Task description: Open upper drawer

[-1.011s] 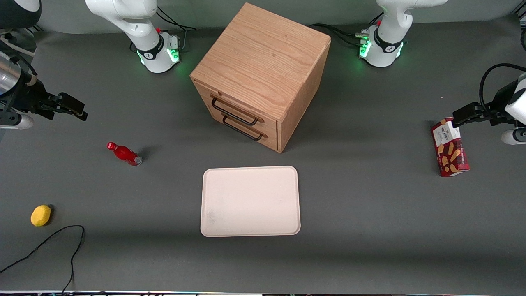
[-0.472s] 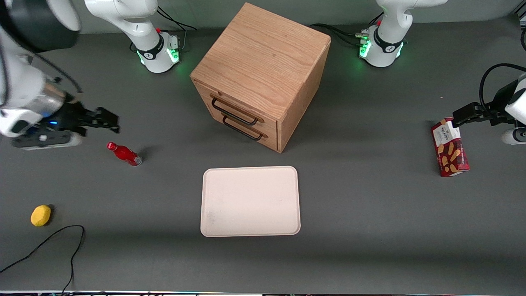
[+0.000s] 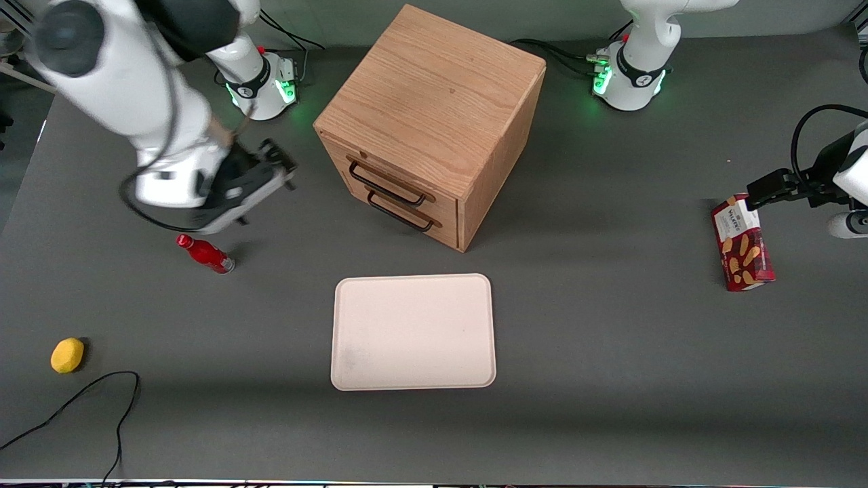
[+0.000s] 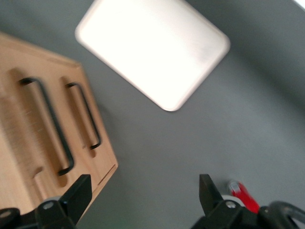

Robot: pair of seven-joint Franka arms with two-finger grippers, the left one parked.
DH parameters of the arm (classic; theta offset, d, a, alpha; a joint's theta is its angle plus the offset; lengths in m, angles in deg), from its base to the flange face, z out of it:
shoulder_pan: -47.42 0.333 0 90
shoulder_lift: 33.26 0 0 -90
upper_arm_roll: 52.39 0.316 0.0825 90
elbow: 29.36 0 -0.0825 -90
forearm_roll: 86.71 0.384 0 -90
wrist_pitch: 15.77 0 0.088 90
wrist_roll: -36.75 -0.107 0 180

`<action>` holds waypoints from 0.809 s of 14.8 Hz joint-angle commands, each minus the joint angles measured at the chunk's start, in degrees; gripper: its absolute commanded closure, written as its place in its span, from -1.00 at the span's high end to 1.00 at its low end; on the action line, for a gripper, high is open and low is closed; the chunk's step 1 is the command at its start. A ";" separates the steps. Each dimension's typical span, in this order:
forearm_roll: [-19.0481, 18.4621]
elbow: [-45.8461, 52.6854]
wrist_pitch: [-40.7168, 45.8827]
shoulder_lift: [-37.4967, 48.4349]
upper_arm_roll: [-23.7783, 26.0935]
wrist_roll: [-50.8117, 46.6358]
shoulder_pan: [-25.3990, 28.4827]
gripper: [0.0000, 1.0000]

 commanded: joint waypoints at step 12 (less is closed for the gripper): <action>5.77 -6.40 -9.64 -11.16 6.62 13.19 0.91 1.00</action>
